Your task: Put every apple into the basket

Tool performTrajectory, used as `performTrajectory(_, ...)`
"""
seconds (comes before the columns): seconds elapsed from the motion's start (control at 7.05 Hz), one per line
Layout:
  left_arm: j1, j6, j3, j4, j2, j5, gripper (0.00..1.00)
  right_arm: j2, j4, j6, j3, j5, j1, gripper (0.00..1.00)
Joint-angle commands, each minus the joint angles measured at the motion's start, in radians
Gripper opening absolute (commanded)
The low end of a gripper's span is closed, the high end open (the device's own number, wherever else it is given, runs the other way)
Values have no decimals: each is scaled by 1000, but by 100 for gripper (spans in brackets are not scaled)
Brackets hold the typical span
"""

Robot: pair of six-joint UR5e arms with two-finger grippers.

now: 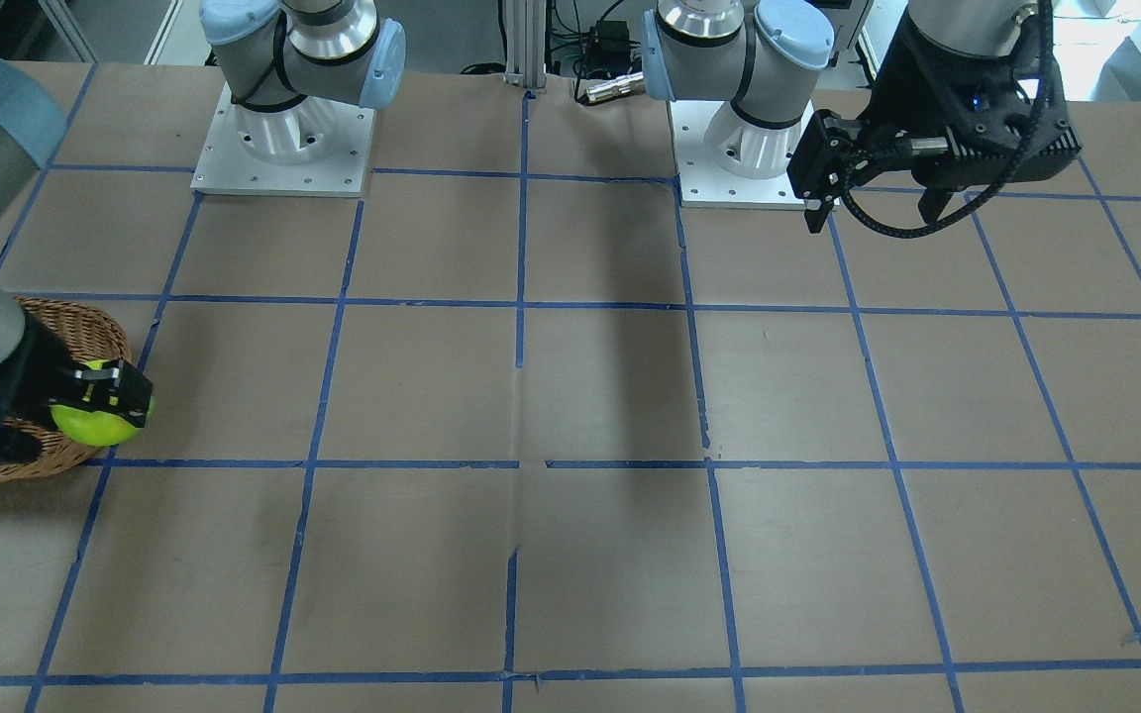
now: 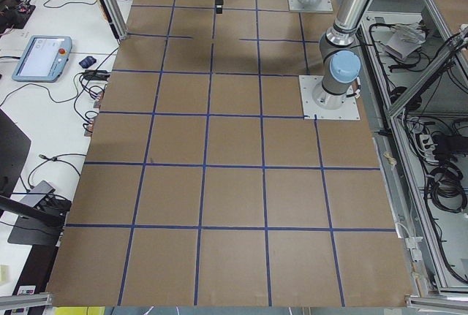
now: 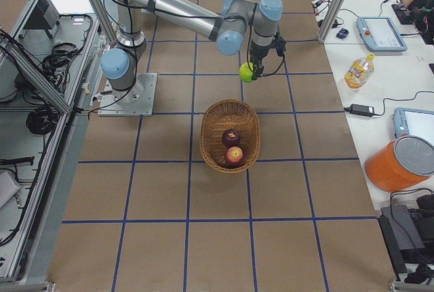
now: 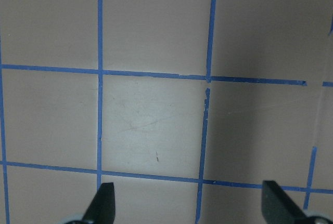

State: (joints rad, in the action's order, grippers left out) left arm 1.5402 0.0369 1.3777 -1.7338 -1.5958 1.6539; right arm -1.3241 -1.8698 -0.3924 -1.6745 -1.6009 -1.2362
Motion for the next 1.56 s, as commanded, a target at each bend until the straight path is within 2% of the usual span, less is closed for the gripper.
performTrajectory(0.0,1,4,4,-4,5,-2,100,-26,-118,-211,-147,-1,224,46)
performTrajectory(0.28,1,17,26,17,5,-8,100,-24,-218,-275,-252,4,277,50)
performTrajectory(0.43,0,15,40,17,19,-8,100,-24,-282,-273,-255,4,277,99)
performTrajectory(0.71,-2,14,38,22,22,-9,100,-44,-272,-273,-217,1,264,100)
performTrajectory(0.85,-3,12,43,22,20,-8,100,-75,-164,-257,-164,13,238,100)
performTrajectory(0.99,-3,15,46,28,16,-8,100,-82,-34,-225,-55,12,183,100)
performTrajectory(1.28,-6,14,41,33,17,-9,100,-79,258,-21,193,12,48,100)
performTrajectory(1.42,-6,14,46,33,17,-9,100,-83,346,126,270,15,-35,100)
